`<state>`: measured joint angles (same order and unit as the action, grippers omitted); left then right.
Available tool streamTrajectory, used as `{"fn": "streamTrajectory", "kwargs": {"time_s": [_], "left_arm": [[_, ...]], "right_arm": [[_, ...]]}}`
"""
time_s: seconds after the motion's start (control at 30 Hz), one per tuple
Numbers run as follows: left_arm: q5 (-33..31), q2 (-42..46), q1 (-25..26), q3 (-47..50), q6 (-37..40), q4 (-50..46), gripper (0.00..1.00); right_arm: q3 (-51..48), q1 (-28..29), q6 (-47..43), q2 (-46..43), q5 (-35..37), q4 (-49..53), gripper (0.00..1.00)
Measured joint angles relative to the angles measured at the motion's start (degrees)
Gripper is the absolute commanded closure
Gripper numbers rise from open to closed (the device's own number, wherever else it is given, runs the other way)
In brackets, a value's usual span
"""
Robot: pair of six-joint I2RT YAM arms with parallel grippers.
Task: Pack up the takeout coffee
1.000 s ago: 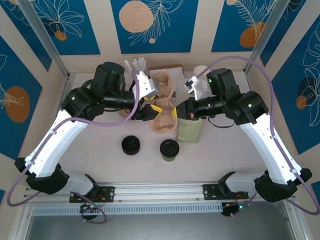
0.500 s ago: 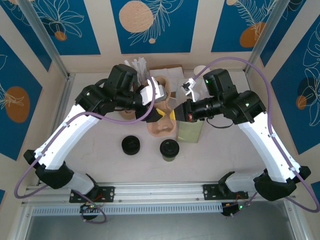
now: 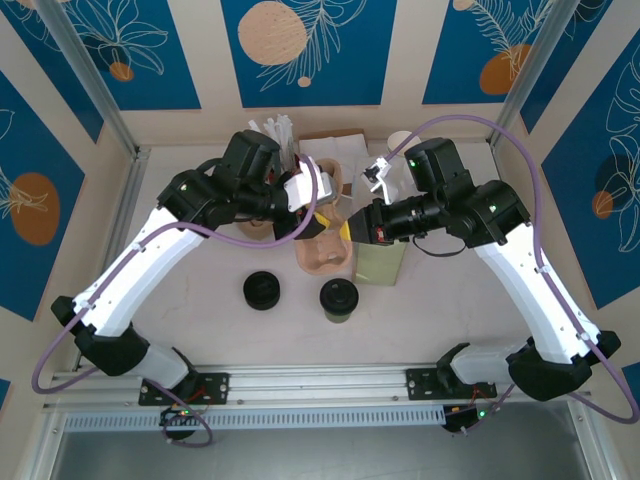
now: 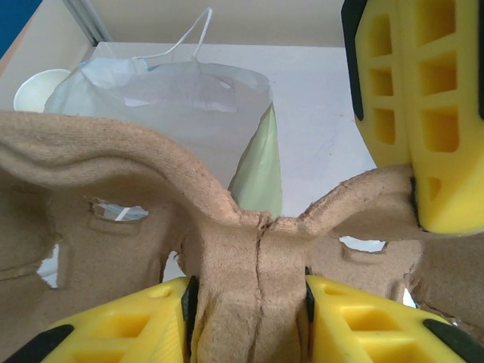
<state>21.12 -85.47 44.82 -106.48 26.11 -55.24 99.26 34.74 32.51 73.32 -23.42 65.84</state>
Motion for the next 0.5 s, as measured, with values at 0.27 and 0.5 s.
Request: {"fn": "streamTrajectory", "kwargs": {"time_s": [0.27,0.5], "left_arm": [[0.26,0.0,0.04,0.7,-0.04,1.44,0.65],[0.68,0.0,0.09,1.03,-0.66,3.8,0.67]], "right_arm": [[0.0,-0.92,0.0,-0.02,0.11,0.26,0.96],[-0.79,-3.43,-0.04,-1.95,-0.07,-0.04,0.8]]}}
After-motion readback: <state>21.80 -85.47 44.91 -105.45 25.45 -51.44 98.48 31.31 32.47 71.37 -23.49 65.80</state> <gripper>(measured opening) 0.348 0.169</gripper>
